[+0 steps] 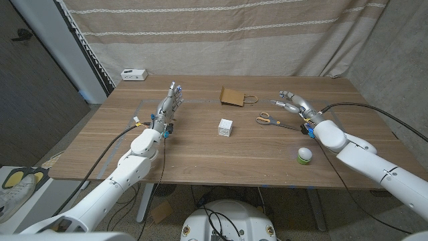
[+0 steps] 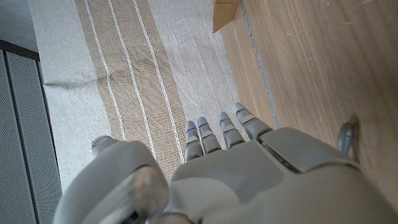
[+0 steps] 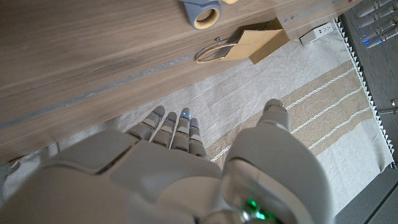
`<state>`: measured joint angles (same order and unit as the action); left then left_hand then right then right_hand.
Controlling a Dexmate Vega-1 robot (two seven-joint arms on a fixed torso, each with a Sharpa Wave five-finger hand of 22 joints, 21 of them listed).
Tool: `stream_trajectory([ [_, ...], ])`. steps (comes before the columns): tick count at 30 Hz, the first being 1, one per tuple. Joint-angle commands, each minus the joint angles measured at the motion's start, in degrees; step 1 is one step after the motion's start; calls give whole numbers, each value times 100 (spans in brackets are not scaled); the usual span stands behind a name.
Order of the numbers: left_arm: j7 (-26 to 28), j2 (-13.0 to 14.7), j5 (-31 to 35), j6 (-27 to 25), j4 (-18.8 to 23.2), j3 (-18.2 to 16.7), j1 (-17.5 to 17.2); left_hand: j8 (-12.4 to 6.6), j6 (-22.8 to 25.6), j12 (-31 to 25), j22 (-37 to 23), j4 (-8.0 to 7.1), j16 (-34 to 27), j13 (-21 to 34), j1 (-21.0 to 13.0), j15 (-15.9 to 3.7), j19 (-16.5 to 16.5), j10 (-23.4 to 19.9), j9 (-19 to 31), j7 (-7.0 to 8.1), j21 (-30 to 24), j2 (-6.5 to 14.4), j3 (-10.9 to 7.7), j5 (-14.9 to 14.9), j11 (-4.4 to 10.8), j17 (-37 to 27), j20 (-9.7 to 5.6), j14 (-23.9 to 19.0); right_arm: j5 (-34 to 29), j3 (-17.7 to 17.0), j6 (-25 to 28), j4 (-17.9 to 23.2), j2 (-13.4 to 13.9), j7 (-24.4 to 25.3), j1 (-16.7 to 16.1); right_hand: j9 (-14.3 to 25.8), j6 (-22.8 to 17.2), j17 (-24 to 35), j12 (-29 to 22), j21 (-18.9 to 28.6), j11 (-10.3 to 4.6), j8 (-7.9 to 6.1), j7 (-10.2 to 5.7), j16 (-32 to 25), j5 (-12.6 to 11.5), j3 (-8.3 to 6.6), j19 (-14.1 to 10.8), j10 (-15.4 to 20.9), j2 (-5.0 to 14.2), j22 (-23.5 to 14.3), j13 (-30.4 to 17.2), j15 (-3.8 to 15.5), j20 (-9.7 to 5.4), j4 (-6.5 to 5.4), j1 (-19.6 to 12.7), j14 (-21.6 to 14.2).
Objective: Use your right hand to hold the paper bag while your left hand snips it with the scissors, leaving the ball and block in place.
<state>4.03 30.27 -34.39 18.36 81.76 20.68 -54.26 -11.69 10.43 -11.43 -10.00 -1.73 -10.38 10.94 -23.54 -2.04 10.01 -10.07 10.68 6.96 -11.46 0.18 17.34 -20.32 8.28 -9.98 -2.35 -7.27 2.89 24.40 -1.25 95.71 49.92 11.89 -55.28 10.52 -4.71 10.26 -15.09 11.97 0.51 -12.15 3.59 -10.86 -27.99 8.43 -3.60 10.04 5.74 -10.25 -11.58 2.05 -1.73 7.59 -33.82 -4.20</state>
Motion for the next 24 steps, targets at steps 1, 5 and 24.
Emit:
stream_trajectory([
  [1, -12, 11, 8, -16, -29, 8, 2, 5, 41, -23, -20, -21, -21, -3, 33, -819, 56, -44, 17, -1, 18, 16, 34, -1, 20, -12, -466, 6, -106, 6, 108, 92, 90, -11, -45, 26, -10, 15, -26, 3, 3, 18, 40, -9, -47, 21, -15, 51, 24, -17, -15, 189, 41, 20, -69, -19],
  [5, -9, 21, 7, -21, -27, 4, -11, 9, 37, -25, -19, -22, -19, -3, 31, -816, 58, -50, 17, 4, 17, 16, 33, -2, 13, -12, -466, 11, -211, 45, 195, 147, 123, -10, -32, 29, -73, 16, -17, -8, -32, -3, -11, -3, -59, 18, 0, 33, 32, -18, -15, 186, 53, 17, -86, -12],
  [24, -2, 67, 2, -21, 64, -14, -86, 7, 57, -21, -19, -23, -17, -3, 28, -814, 57, -40, 17, -4, 19, 16, 31, -4, 14, -11, -465, 19, -308, 58, 376, 307, 177, -7, -93, 38, -174, 18, -36, 3, -12, -23, -62, -11, -88, 2, -63, 105, 71, -24, -12, 236, 77, 5, -141, -54],
])
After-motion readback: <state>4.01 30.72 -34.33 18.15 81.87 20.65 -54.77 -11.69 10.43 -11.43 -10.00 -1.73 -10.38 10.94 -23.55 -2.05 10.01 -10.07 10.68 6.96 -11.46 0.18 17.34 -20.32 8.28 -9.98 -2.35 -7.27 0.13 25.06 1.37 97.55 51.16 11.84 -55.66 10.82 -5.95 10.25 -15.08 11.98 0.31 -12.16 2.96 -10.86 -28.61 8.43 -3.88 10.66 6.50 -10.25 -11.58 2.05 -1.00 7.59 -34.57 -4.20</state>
